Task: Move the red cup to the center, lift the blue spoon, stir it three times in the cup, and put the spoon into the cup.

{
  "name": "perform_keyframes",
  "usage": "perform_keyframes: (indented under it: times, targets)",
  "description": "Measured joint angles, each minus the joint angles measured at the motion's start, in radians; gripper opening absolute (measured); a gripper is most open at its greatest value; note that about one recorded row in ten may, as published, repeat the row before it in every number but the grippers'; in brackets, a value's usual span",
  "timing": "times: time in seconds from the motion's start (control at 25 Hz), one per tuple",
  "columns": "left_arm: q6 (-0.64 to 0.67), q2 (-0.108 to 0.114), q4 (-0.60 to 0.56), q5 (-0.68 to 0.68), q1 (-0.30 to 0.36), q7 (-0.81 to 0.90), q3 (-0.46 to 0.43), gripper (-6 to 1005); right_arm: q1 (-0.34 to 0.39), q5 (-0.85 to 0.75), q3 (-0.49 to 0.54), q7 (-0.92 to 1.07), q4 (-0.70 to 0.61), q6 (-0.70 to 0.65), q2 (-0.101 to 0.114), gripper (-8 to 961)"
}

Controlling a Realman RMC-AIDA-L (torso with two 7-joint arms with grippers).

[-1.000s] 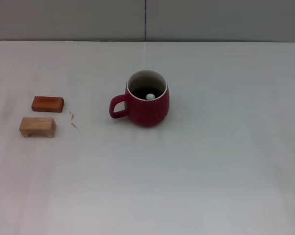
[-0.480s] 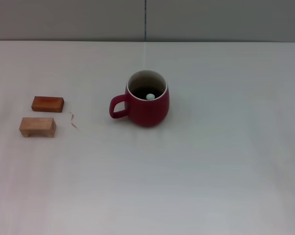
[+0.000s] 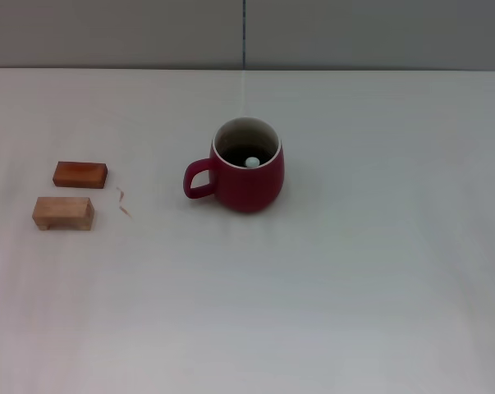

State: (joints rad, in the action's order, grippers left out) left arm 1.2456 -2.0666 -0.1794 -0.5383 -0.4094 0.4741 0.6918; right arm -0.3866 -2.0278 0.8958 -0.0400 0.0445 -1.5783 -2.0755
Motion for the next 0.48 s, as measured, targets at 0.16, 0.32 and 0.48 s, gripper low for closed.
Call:
perform_keyframes:
  times: [0.16, 0.32, 0.48]
  targets:
    - [0.0, 0.001, 0.0, 0.0, -0.001, -0.01, 0.0, 847, -0.003, 0.0, 0.0, 0.002, 0.0, 0.007, 0.0, 797]
    - [0.0, 0.0, 0.0, 0.0, -0.003, -0.025, 0.0, 846, -0.006, 0.0, 0.002, 0.002, 0.0, 0.008, 0.0, 798]
    - [0.0, 0.0, 0.0, 0.0, -0.003, -0.026, 0.0, 846, -0.008, 0.0, 0.002, 0.002, 0.0, 0.012, 0.0, 798]
